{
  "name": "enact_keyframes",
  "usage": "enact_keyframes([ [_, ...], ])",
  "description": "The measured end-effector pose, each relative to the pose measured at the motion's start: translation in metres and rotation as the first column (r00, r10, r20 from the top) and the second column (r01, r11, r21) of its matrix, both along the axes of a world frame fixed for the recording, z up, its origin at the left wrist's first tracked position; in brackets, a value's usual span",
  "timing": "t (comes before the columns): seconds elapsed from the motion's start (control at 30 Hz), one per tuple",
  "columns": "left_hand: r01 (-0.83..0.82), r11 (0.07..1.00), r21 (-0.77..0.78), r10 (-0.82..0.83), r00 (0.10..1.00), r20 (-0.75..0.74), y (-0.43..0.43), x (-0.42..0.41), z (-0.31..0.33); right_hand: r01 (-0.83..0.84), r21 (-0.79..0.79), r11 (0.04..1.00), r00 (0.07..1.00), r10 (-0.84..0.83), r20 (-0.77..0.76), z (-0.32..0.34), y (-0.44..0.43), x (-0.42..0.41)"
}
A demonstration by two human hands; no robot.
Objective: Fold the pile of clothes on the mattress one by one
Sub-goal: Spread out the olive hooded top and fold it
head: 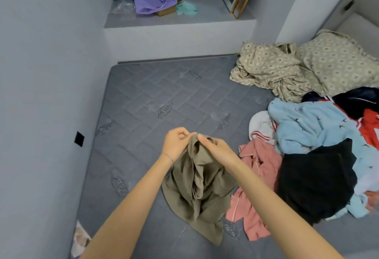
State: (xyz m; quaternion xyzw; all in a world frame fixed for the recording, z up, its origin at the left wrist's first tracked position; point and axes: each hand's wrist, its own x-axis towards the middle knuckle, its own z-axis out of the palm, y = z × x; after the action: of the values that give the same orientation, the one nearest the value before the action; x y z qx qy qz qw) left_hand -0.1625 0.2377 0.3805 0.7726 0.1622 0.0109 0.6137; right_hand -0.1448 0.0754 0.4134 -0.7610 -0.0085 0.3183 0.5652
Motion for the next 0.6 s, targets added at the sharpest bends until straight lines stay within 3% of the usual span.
enact_keyframes([
  [0.13,-0.007,0.997,-0.079,0.006,1.0,-0.018,-0.001,-0.013,-0.035,0.129,0.06,0.99,0.992,-0.13,0.007,-0.021,-0.009,0.001],
  [0.27,0.166,0.953,-0.254,-0.207,0.968,-0.143,0.006,-0.031,-0.08,0.215,0.241,0.946,0.972,-0.184,-0.143,-0.023,-0.024,0.01],
  [0.37,0.257,0.94,-0.225,-0.316,0.906,-0.283,0.001,-0.04,-0.109,0.294,0.349,0.89,0.951,-0.236,-0.201,-0.019,-0.033,0.019],
  [0.47,0.229,0.964,-0.133,-0.259,0.919,-0.298,-0.008,-0.036,-0.124,0.353,0.379,0.855,0.934,-0.298,-0.198,-0.013,-0.04,0.027],
  [0.6,0.08,0.967,-0.241,-0.135,0.966,-0.222,-0.017,-0.024,-0.117,0.422,0.386,0.82,0.906,-0.374,-0.195,-0.012,-0.054,0.035],
])
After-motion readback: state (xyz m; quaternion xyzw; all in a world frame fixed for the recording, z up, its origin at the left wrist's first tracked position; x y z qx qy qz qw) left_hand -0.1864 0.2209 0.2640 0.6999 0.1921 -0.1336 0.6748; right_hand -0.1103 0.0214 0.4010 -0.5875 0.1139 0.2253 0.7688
